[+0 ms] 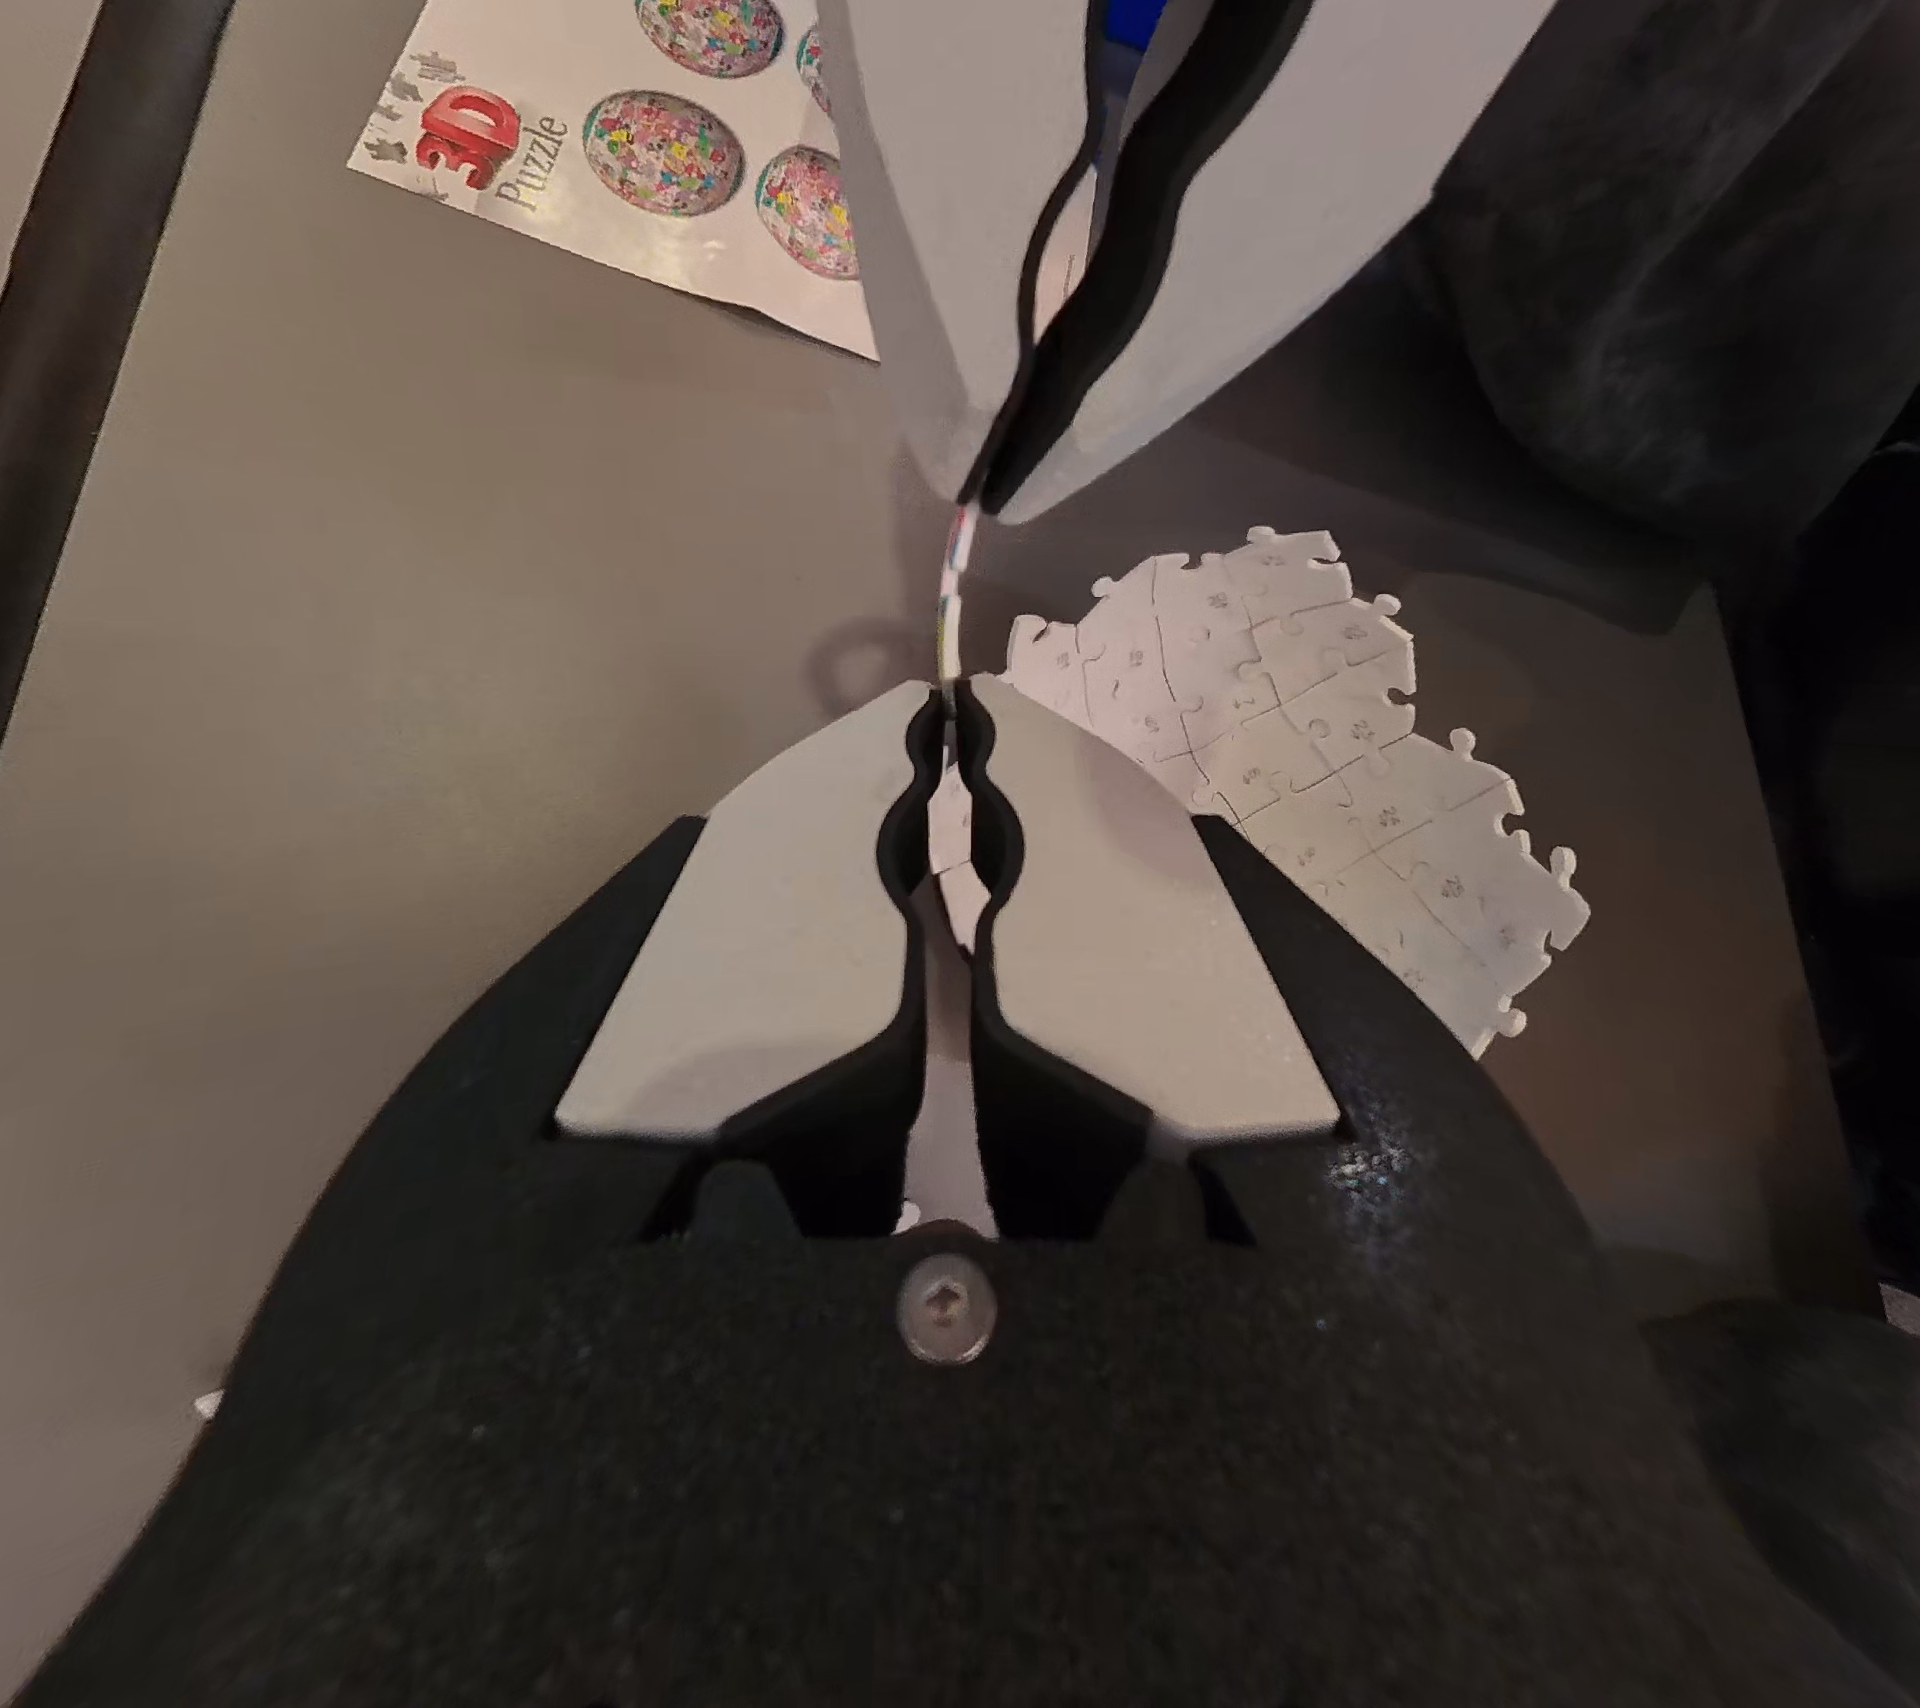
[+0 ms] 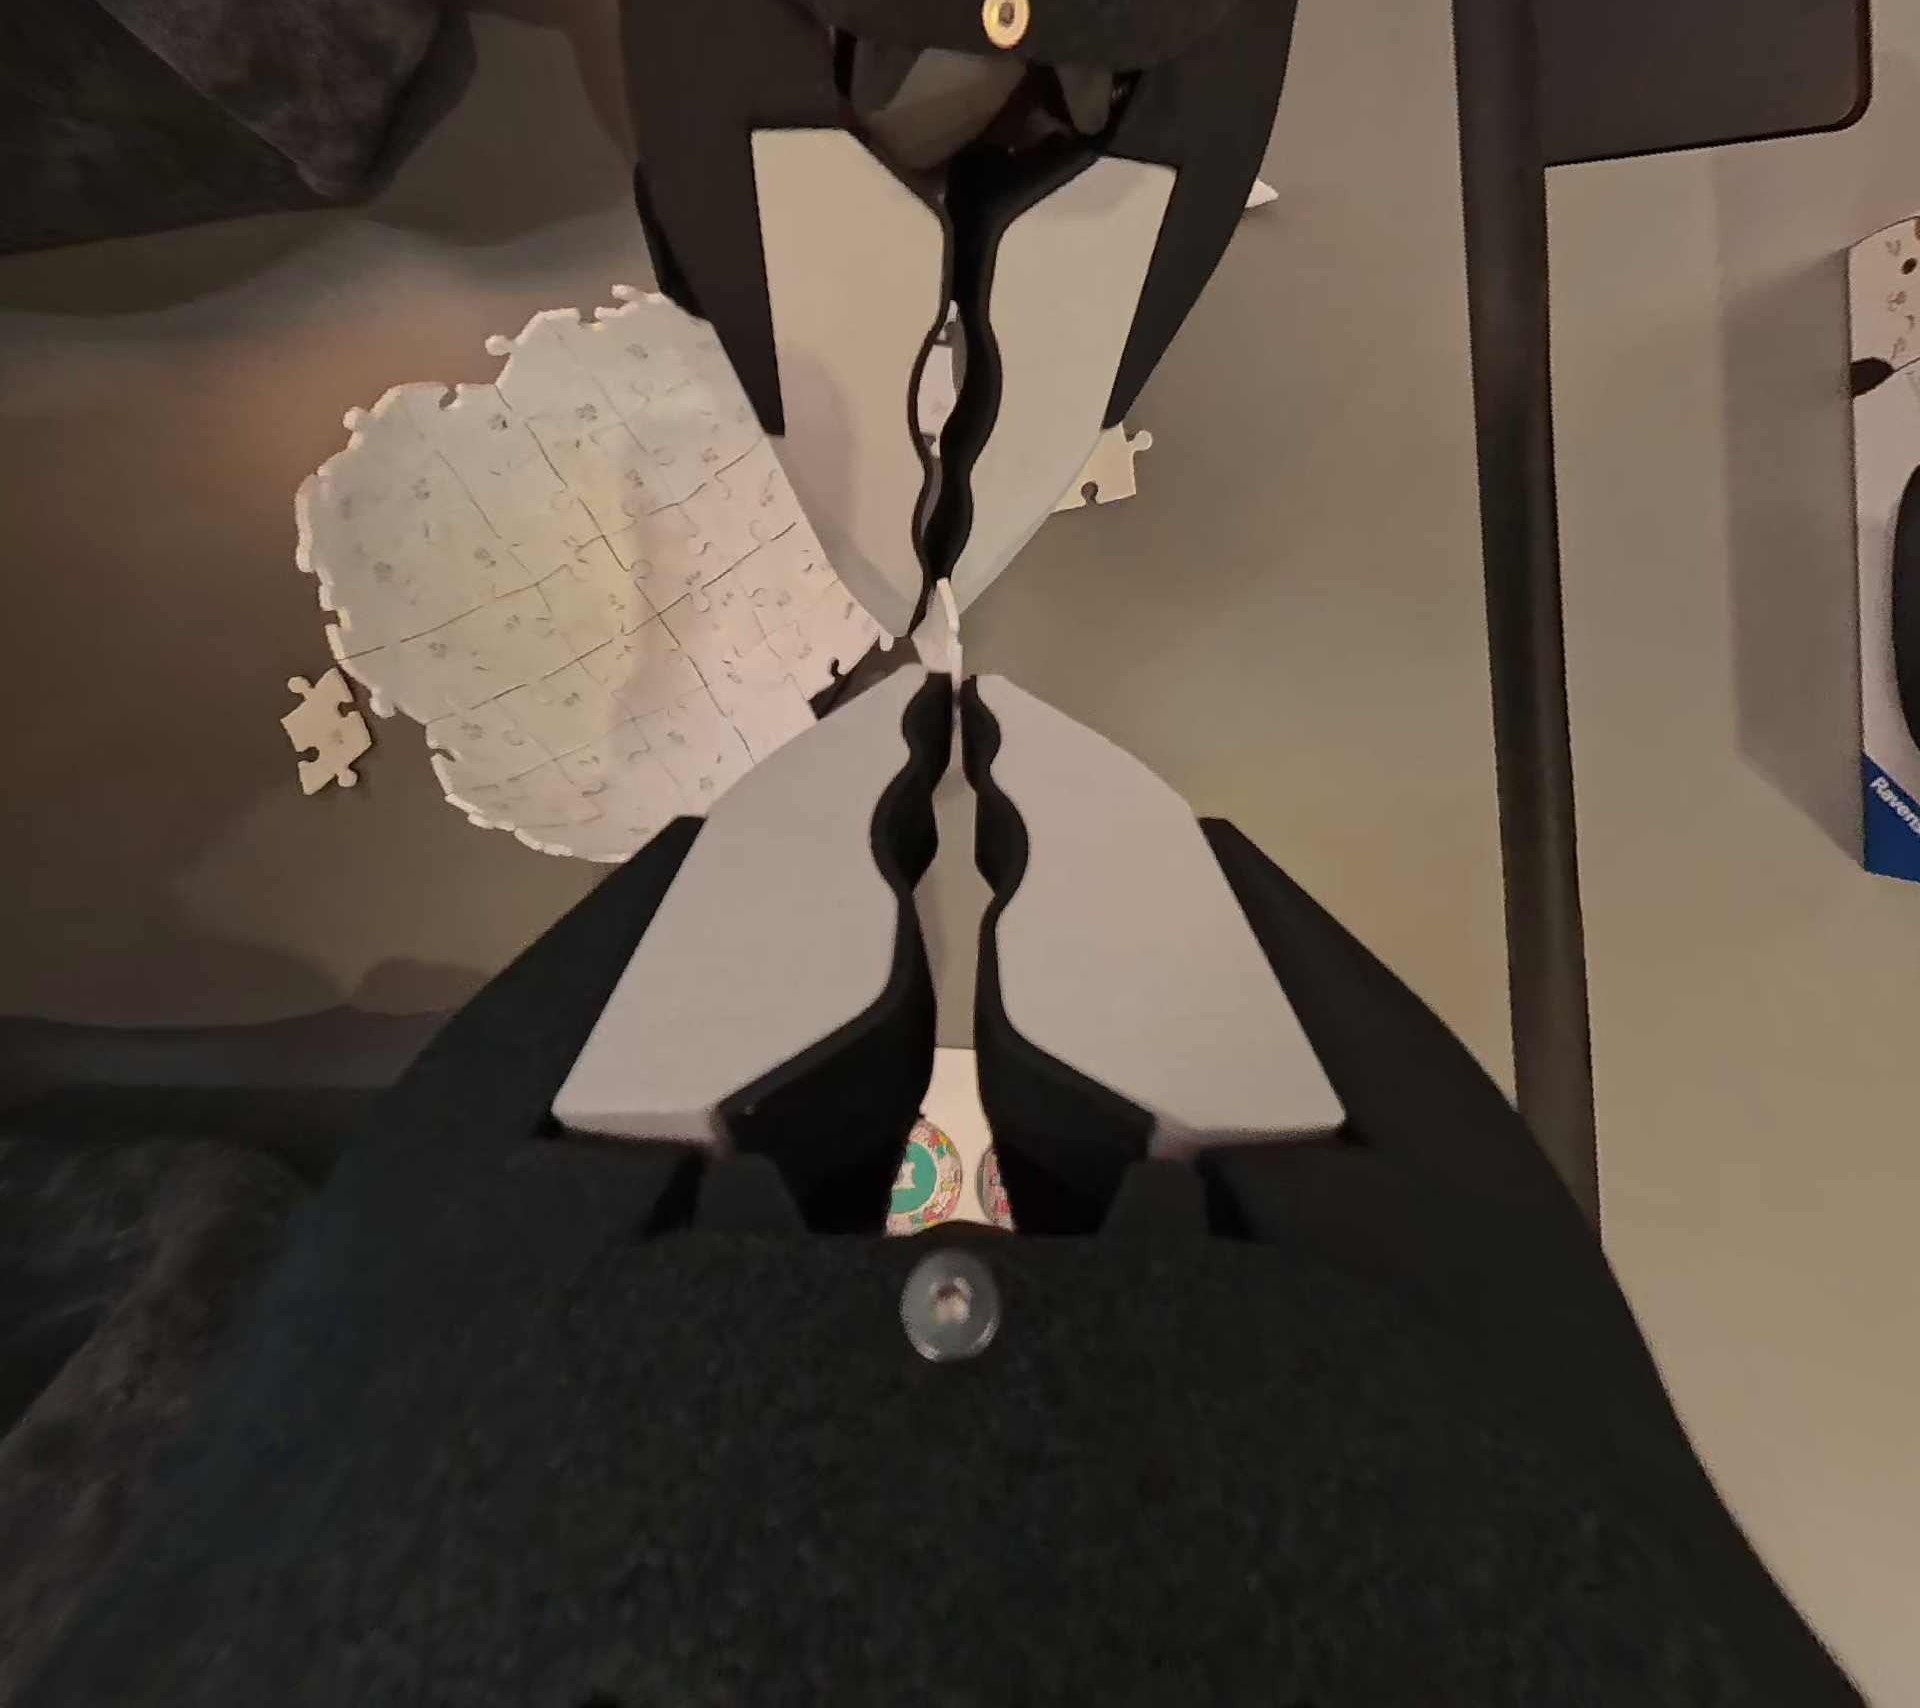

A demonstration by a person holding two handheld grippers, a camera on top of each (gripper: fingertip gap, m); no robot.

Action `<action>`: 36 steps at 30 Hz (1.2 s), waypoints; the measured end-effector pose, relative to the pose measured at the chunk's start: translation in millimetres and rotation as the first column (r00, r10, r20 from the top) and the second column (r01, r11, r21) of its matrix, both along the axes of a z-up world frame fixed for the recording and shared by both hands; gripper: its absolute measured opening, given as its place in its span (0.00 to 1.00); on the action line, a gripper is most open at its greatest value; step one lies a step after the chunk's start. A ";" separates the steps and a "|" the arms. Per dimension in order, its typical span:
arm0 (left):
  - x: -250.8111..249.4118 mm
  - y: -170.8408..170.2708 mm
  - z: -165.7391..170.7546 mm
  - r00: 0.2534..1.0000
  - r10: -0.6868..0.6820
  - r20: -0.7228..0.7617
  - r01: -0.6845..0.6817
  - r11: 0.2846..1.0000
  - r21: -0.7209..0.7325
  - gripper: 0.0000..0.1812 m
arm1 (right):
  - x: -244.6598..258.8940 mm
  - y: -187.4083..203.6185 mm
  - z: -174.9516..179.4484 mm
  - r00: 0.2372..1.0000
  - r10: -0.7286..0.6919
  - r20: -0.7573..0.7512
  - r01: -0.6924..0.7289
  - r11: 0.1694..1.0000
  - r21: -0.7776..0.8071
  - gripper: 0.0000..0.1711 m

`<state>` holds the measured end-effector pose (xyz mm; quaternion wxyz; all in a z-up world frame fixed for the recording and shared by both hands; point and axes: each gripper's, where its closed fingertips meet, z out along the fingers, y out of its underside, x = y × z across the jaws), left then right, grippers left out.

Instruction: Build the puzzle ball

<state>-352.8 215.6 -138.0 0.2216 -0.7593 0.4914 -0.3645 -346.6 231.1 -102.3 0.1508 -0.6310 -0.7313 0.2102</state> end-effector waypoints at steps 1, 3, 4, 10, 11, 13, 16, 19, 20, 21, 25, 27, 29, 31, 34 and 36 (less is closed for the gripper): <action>-0.1 -0.4 -0.1 1.000 -0.002 0.004 0.002 1.000 -0.005 0.01 | 0.4 0.1 -0.7 1.000 -0.001 0.002 0.001 1.000 0.000 0.01; -0.5 0.0 -2.1 1.000 0.000 0.001 0.000 1.000 -0.009 0.01 | 1.0 -1.1 -3.1 1.000 -0.003 0.010 0.004 1.000 -0.014 0.06; -0.5 0.0 -2.6 1.000 0.000 0.001 0.000 1.000 -0.013 0.01 | 2.6 -0.6 -5.7 1.000 -0.007 0.026 0.008 1.000 -0.012 0.08; -0.7 0.6 -3.7 1.000 0.003 -0.005 -0.003 1.000 -0.012 0.01 | 3.6 -0.1 -9.5 0.999 -0.010 0.043 0.011 1.000 -0.019 0.01; -1.1 0.6 -3.5 1.000 0.003 -0.005 -0.003 1.000 -0.010 0.01 | 3.6 0.0 -9.9 0.999 -0.010 0.045 0.011 1.000 -0.016 0.01; -1.4 1.2 -3.6 1.000 0.005 -0.004 -0.005 1.000 -0.007 0.01 | 4.2 0.7 -11.0 0.999 -0.011 0.049 0.012 1.000 -0.011 0.01; -0.2 -0.2 -2.9 1.000 0.006 0.005 -0.006 1.000 -0.019 0.01 | 6.7 0.6 -12.2 0.998 -0.014 0.058 0.015 1.000 -0.024 0.01; -7.0 -0.5 5.9 0.998 0.063 -0.003 -0.063 0.998 -0.030 0.02 | 14.5 0.0 -13.4 0.994 -0.031 0.105 0.033 0.999 -0.014 0.01; -14.1 0.8 11.2 0.993 0.115 -0.014 -0.115 0.993 -0.024 0.05 | 17.3 -2.3 -13.8 0.991 -0.037 0.129 0.040 0.999 -0.016 0.01; -23.2 2.6 17.4 0.983 0.181 -0.028 -0.182 0.983 0.000 0.09 | 19.8 -5.6 -13.9 0.986 -0.040 0.159 0.043 0.999 -0.019 0.01; -70.6 0.4 48.0 0.870 0.482 -0.101 -0.451 0.862 0.231 0.15 | 22.6 -20.3 -9.3 0.962 -0.031 0.271 0.040 0.999 -0.026 0.01; -94.0 -7.0 66.1 0.763 0.643 -0.070 -0.587 0.733 0.344 0.17 | 25.9 -26.6 -12.5 0.940 -0.039 0.338 0.058 0.997 -0.046 0.01; -112.7 -19.6 76.5 0.633 0.774 -0.005 -0.714 0.587 0.382 0.16 | 27.3 -27.9 -22.3 0.910 -0.047 0.411 0.066 0.997 -0.031 0.01; -111.0 -39.8 76.7 0.571 0.819 0.060 -0.779 0.518 0.353 0.16 | 22.1 -31.5 -32.0 0.893 -0.031 0.449 0.053 0.998 -0.035 0.01; -66.5 -74.5 72.4 0.646 0.733 0.214 -0.758 0.583 0.293 0.16 | 19.5 -33.4 -44.3 0.851 -0.043 0.523 0.047 0.999 0.005 0.01; -39.2 -93.9 62.9 0.699 0.665 0.262 -0.715 0.641 0.281 0.17 | 14.6 -37.9 -47.5 0.841 -0.034 0.541 0.033 0.999 0.012 0.01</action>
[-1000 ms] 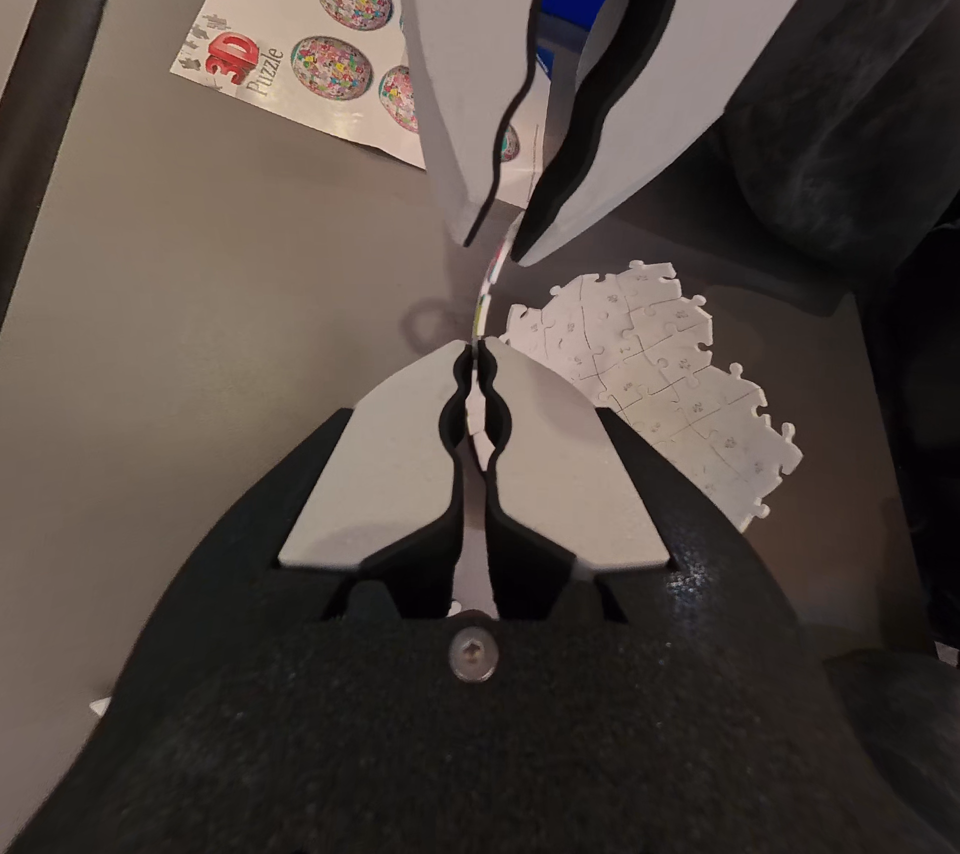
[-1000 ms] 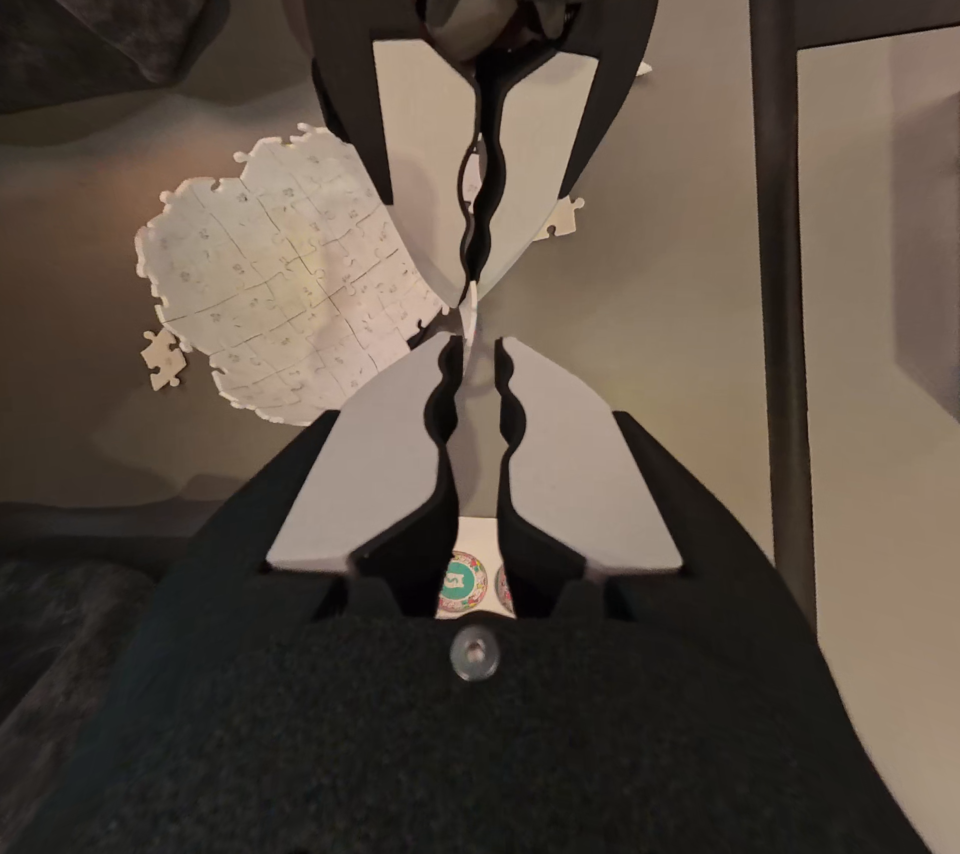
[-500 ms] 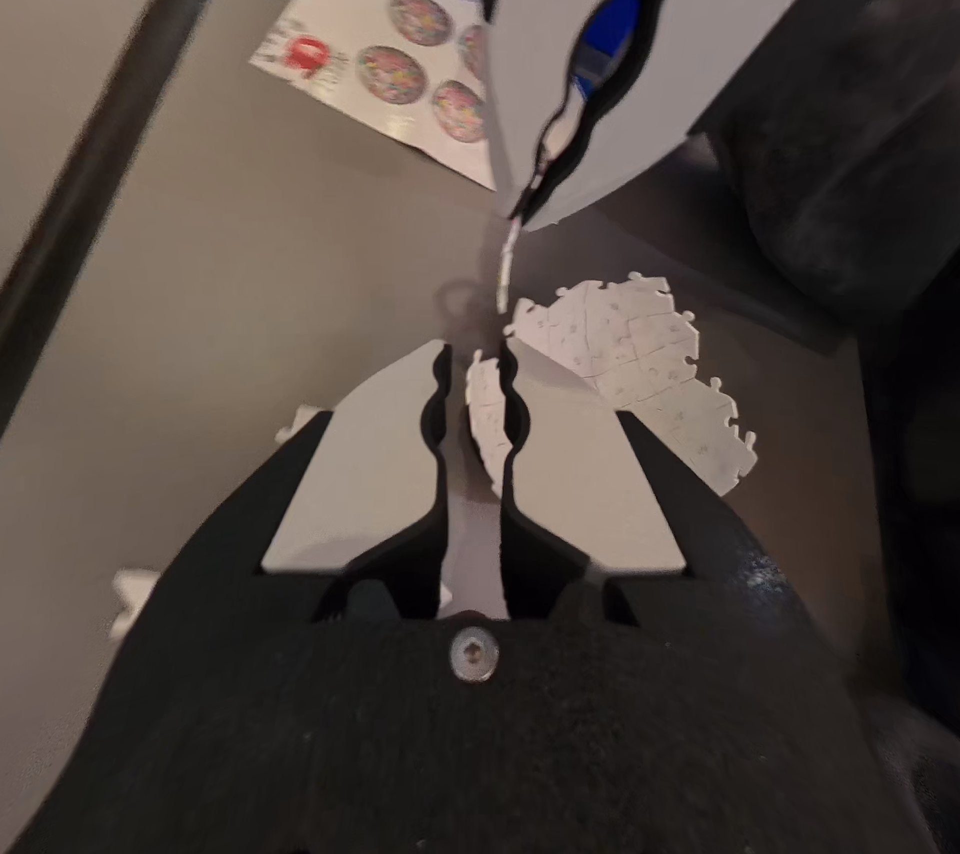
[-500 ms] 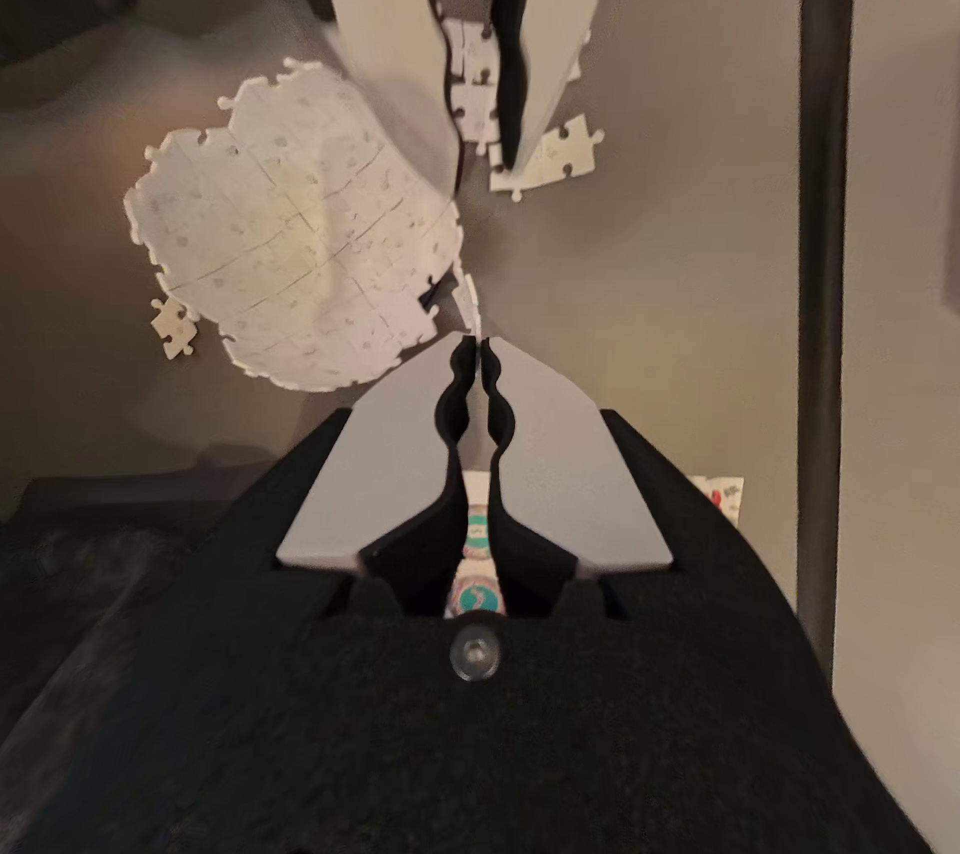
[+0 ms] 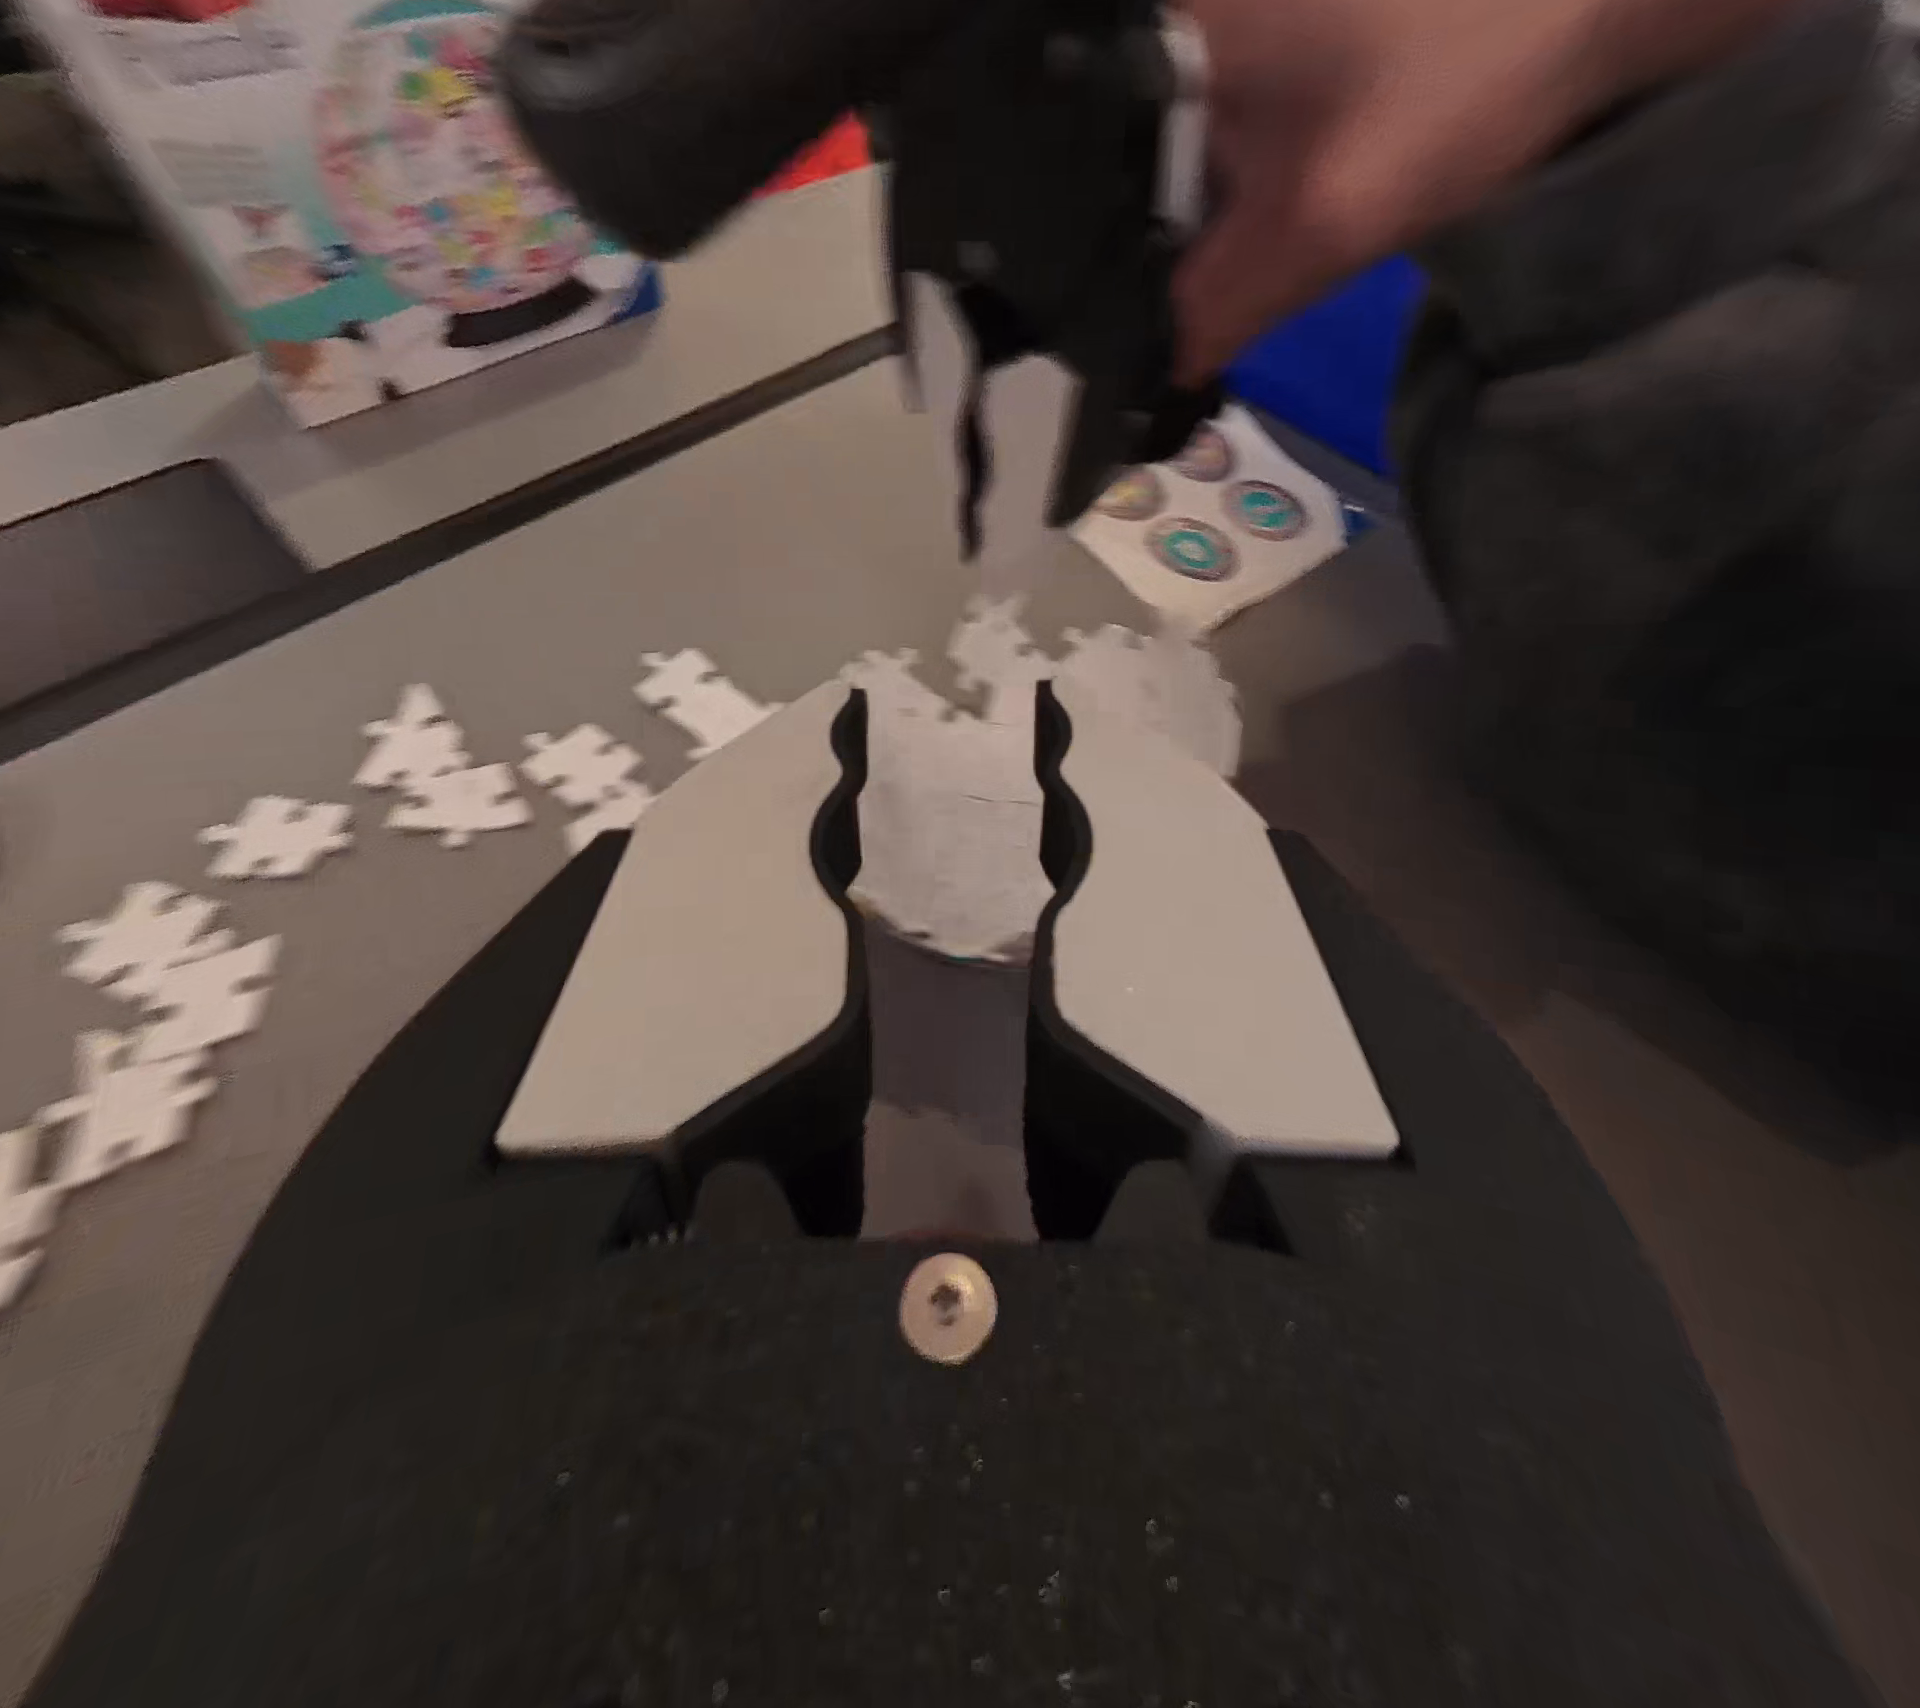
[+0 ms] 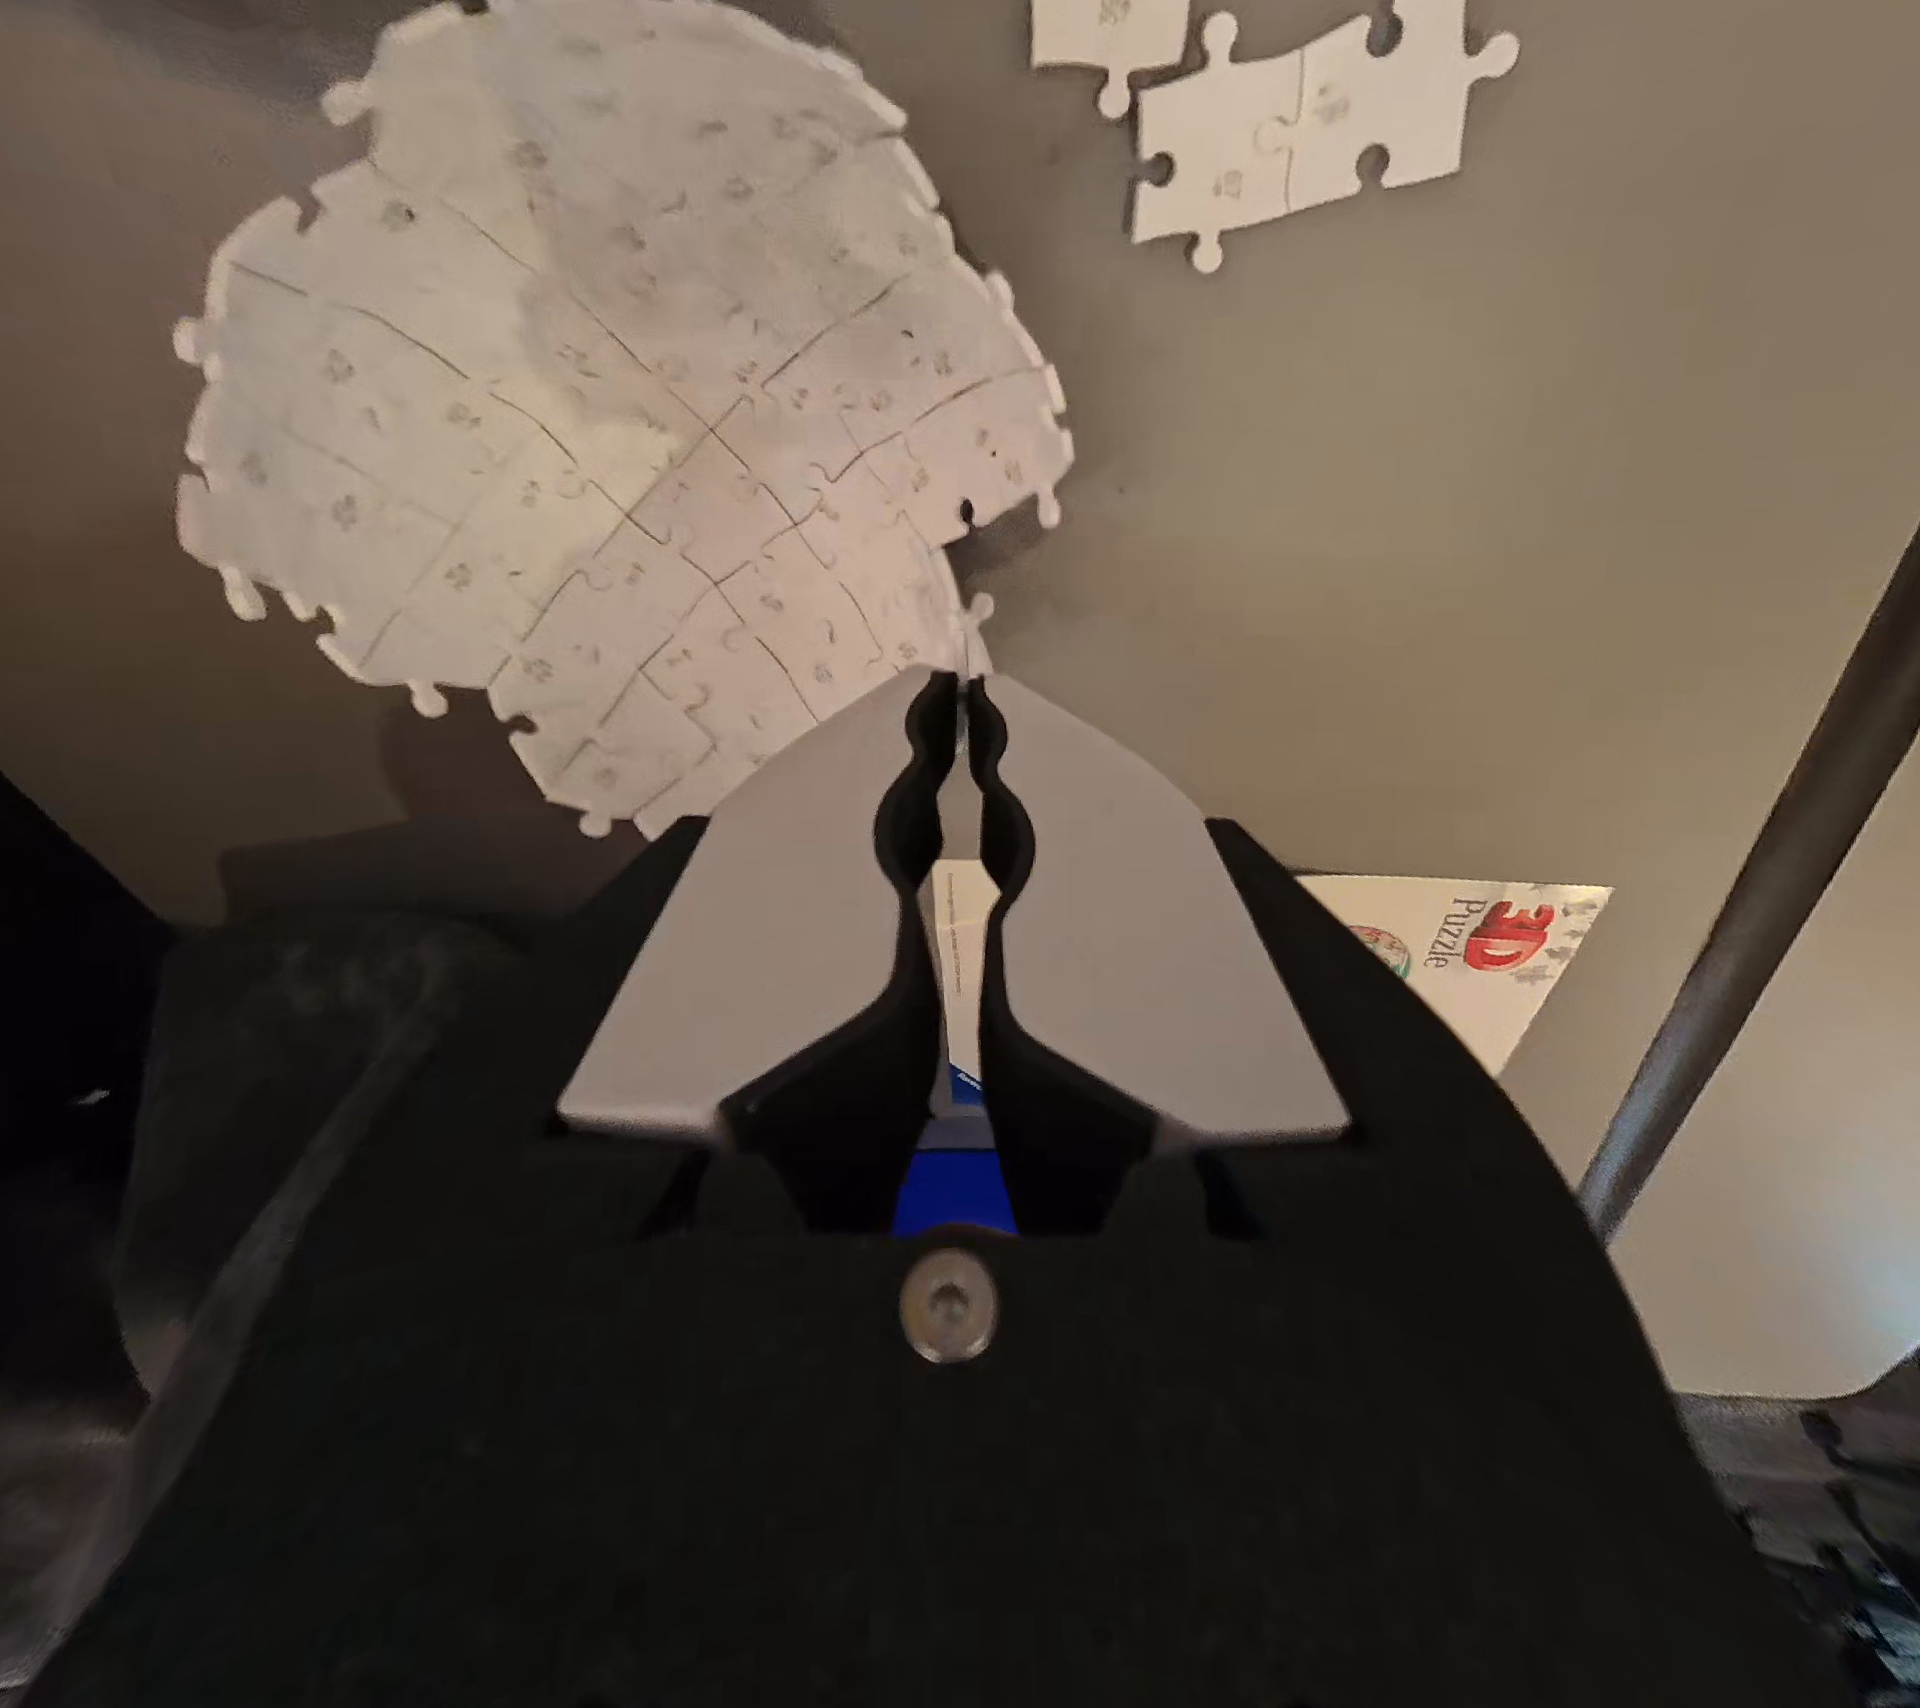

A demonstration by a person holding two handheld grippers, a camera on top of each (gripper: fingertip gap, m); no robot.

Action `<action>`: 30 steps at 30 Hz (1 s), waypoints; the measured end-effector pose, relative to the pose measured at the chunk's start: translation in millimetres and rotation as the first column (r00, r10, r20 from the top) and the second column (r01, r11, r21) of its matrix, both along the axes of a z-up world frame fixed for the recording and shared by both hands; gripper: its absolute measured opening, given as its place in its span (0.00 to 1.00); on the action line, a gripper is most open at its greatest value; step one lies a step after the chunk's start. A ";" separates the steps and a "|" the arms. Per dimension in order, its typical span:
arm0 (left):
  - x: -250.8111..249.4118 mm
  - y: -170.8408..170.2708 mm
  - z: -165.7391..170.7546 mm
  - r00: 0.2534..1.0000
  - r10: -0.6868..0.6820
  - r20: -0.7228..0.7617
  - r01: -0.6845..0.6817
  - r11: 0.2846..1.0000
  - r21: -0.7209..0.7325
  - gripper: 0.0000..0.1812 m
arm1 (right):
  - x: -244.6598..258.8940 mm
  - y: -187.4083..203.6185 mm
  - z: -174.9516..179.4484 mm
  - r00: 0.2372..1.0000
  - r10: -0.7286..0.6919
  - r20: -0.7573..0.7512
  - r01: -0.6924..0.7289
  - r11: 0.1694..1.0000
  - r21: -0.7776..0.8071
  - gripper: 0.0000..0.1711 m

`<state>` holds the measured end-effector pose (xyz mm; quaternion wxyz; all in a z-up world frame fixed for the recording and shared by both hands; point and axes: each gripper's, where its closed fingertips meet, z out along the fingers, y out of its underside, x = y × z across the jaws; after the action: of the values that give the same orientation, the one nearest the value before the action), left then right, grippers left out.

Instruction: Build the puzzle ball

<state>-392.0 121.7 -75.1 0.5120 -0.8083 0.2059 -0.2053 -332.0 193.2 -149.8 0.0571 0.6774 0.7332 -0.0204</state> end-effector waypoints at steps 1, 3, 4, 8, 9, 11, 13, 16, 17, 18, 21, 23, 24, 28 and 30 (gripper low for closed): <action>11.2 -7.6 -7.4 0.999 -0.042 0.001 0.042 0.999 0.000 0.17 | -1.5 -0.7 -1.5 1.000 -0.001 0.014 0.001 1.000 0.007 0.01; 24.6 -16.3 -20.0 0.996 -0.090 -0.016 0.090 0.996 0.009 0.18 | -1.6 -0.8 -5.7 0.998 -0.010 0.054 0.009 1.000 0.015 0.01; 29.6 -18.6 -23.8 0.994 -0.108 -0.014 0.108 0.994 0.018 0.19 | -1.5 -0.6 -7.9 0.997 -0.016 0.071 0.015 1.000 0.014 0.01; 43.8 -22.2 -35.8 0.987 -0.159 -0.018 0.159 0.987 0.030 0.21 | -0.3 5.2 -15.2 0.991 -0.055 0.121 0.052 0.998 0.025 0.01; 45.3 -21.4 -39.8 0.987 -0.159 -0.032 0.160 0.986 0.038 0.21 | 0.5 5.9 -15.9 0.990 -0.061 0.129 0.058 0.998 0.028 0.01; 48.2 -21.0 -46.5 0.986 -0.163 -0.045 0.165 0.985 0.043 0.20 | -0.1 4.5 -16.8 0.988 -0.069 0.139 0.066 0.998 0.022 0.01; 52.4 -23.5 -49.8 0.982 -0.183 -0.048 0.185 0.982 0.037 0.21 | -0.5 3.8 -18.2 0.985 -0.078 0.155 0.075 0.997 0.026 0.01; 54.6 -24.6 -56.4 0.981 -0.182 -0.072 0.185 0.982 0.040 0.20 | -1.2 2.5 -21.8 0.978 -0.083 0.192 0.078 0.996 0.037 0.01; 54.4 -24.5 -58.6 0.981 -0.176 -0.083 0.180 0.983 0.043 0.20 | -1.1 2.7 -22.1 0.975 -0.092 0.201 0.085 0.995 0.043 0.01; 53.8 -24.9 -59.8 0.980 -0.172 -0.096 0.177 0.983 0.044 0.21 | -1.1 2.3 -22.0 0.973 -0.103 0.206 0.096 0.994 0.044 0.01; 52.9 -26.3 -61.2 0.980 -0.168 -0.111 0.173 0.984 0.045 0.21 | 0.5 0.9 -21.1 0.970 -0.119 0.213 0.112 0.993 0.043 0.01; 53.3 -27.4 -61.7 0.979 -0.168 -0.117 0.175 0.983 0.048 0.21 | 3.0 0.5 -21.4 0.965 -0.138 0.223 0.132 0.990 0.039 0.01; 53.7 -27.9 -62.1 0.978 -0.169 -0.125 0.177 0.983 0.049 0.21 | 3.7 0.5 -21.5 0.962 -0.150 0.226 0.146 0.989 0.036 0.01; 55.9 -29.5 -64.5 0.971 -0.172 -0.165 0.183 0.981 0.056 0.21 | 4.7 1.9 -21.3 0.958 -0.177 0.227 0.175 0.984 0.031 0.01; 57.7 -30.5 -65.4 0.968 -0.175 -0.179 0.188 0.980 0.059 0.21 | 5.2 2.0 -21.2 0.956 -0.186 0.226 0.185 0.982 0.026 0.01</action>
<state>-334.3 91.2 -140.5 0.5016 -0.7808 0.3301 -0.1725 -326.8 195.2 -171.0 0.1370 0.7412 0.6549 0.0539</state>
